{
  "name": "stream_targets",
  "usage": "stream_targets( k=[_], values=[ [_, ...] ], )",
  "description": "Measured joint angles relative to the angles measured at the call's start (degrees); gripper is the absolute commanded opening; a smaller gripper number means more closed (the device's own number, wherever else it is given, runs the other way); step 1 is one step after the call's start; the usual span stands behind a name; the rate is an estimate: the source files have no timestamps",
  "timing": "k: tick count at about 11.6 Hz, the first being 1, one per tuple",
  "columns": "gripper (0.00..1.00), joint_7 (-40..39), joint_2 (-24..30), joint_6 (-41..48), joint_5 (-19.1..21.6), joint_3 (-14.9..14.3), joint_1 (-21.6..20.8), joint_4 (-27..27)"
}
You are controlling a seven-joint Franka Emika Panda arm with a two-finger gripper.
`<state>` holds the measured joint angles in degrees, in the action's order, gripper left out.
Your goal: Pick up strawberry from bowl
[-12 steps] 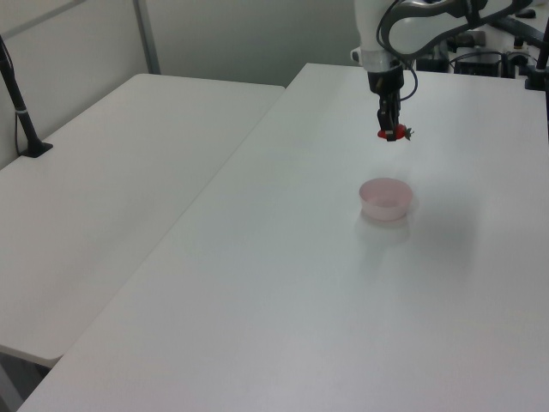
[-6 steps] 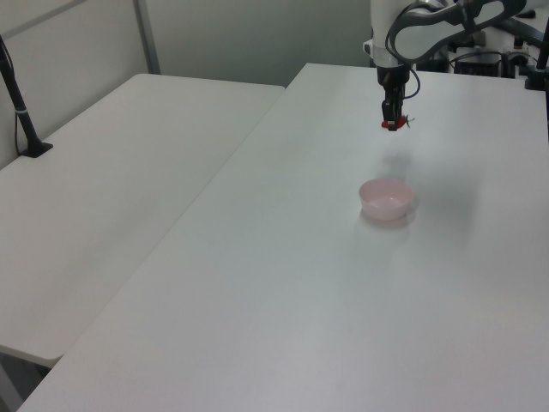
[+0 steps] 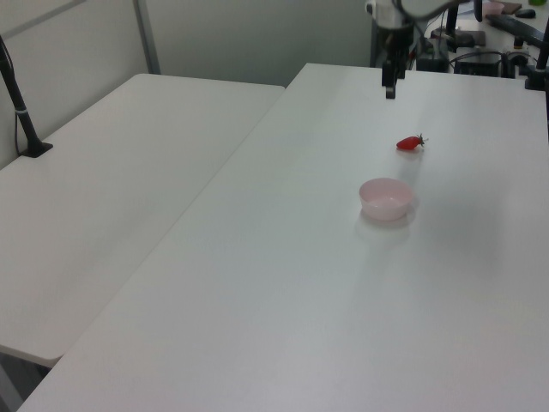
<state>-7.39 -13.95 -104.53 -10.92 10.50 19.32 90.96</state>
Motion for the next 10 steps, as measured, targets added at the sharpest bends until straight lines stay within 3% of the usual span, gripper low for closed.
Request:
stream_targets(
  k=[2,5,8,10],
  values=[
    [1.00,2.48,4.39,3.44,3.31,0.04,-3.01,-1.22],
    [1.00,11.02,8.59,8.14,3.72,-1.03,-9.77,-1.24],
    [1.00,15.10,10.68,10.90,6.62,-7.19,-18.77,-1.23],
    [1.00,15.94,11.40,12.11,6.96,-8.04,-19.74,-1.22]
  ],
)
